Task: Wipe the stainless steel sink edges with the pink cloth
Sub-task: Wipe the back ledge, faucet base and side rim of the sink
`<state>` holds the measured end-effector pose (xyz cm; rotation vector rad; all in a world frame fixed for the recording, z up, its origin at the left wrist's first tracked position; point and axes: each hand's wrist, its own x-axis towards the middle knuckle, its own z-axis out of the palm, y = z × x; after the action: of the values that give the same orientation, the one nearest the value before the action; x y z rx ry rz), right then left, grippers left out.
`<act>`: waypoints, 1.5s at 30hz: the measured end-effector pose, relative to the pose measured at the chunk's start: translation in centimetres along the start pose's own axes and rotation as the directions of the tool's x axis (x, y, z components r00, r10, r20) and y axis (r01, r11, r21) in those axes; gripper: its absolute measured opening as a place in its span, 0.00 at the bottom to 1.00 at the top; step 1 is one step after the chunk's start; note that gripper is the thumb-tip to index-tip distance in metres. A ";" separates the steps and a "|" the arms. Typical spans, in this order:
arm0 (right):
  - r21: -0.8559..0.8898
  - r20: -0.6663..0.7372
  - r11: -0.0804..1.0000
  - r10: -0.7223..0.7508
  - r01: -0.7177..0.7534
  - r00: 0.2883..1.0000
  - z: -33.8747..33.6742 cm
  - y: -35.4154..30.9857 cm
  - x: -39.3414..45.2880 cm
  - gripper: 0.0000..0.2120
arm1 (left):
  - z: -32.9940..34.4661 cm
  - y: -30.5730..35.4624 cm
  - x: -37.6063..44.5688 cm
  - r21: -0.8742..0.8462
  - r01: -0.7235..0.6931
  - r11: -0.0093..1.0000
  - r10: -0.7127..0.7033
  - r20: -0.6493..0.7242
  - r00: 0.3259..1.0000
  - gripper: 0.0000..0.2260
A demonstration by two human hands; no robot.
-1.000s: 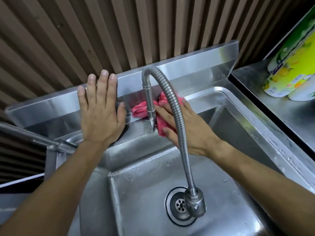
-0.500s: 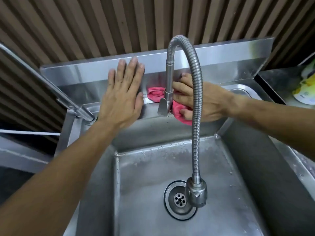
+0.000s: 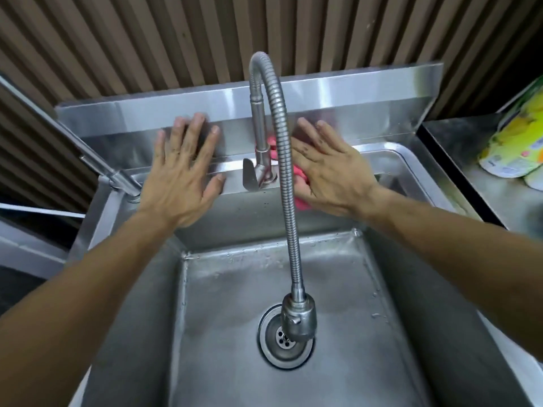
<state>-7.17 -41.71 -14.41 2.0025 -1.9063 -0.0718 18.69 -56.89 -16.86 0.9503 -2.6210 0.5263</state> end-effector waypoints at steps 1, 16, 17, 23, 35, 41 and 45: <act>0.011 0.027 0.994 0.111 -0.111 0.993 0.5 -0.4 -0.6 0.32 | -0.5 -0.1 0.4 0.006 -0.023 1.000 0.023 0.004 1.000 0.35; 0.286 0.021 0.861 0.433 -0.420 0.901 1.9 -0.9 -2.2 0.26 | -1.6 -1.0 6.6 0.103 -0.372 0.922 0.382 -0.110 0.917 0.34; 0.268 0.029 0.833 0.496 -0.485 0.868 2.1 -0.4 -2.7 0.26 | -1.9 -0.9 7.3 0.120 -0.382 0.916 0.395 -0.111 0.912 0.33; 0.283 0.121 0.597 0.754 -0.751 0.645 1.3 -4.3 0.5 0.30 | -3.4 -0.9 11.2 0.147 -0.543 0.827 0.560 -0.118 0.820 0.30; 0.375 0.088 0.817 0.439 -0.438 0.894 2.3 -1.6 -1.3 0.24 | -1.9 -0.9 11.2 0.224 -0.581 0.783 0.623 -0.267 0.736 0.32; 0.316 0.186 0.455 0.831 -0.833 0.525 2.2 -2.7 0.5 0.29 | -1.5 -1.1 11.3 0.247 -0.548 0.799 0.599 -0.257 0.758 0.29; 0.472 0.233 0.423 0.786 -0.773 0.572 0.8 -5.4 2.1 0.32 | -1.5 -1.1 11.5 0.259 -0.544 0.799 0.598 -0.242 0.764 0.28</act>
<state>-2.08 -43.83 -16.29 1.0748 -2.8741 0.8208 11.21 -63.27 -10.69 0.0418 -2.5562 0.9756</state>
